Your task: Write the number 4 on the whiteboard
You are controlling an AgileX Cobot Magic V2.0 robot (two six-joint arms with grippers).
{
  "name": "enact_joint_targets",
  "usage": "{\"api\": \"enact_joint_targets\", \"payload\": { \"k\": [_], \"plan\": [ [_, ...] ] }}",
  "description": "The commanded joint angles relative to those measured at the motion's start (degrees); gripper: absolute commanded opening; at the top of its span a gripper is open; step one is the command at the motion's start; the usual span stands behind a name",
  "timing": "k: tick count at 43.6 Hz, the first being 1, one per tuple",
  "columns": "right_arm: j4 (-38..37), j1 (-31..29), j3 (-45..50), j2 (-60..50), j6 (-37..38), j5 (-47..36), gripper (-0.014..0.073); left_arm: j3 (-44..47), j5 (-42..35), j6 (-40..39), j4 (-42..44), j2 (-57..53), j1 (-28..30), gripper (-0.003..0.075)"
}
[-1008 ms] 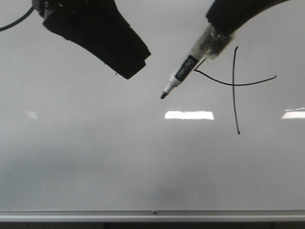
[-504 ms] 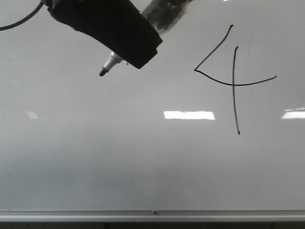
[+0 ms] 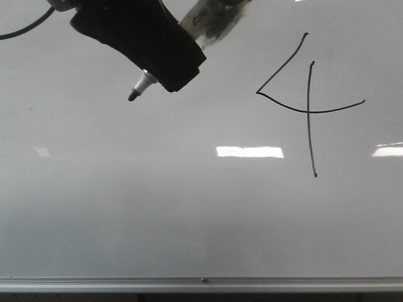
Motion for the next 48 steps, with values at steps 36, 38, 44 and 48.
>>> {"api": "enact_joint_targets", "payload": {
  "k": [36,38,44,48],
  "plan": [
    [-6.4,-12.1,22.6,-33.5,7.9,-21.5,-0.0060,12.9,-29.0,-39.2,15.5,-9.7,24.6,-0.0020],
    [-6.4,-12.1,23.5,-34.4,7.9,-21.5,-0.0060,14.4,-29.8,-41.2,16.7,-9.7,26.5,-0.0020],
    [-6.4,-12.1,24.1,-34.9,7.9,-21.5,-0.0060,18.4,-36.6,-43.1,17.8,-9.7,30.9,-0.0020],
    [-6.3,-12.1,24.1,-34.9,7.9,-21.5,-0.0060,19.9,-41.9,-43.1,17.8,-9.0,32.2,-0.0020]
  ]
}}
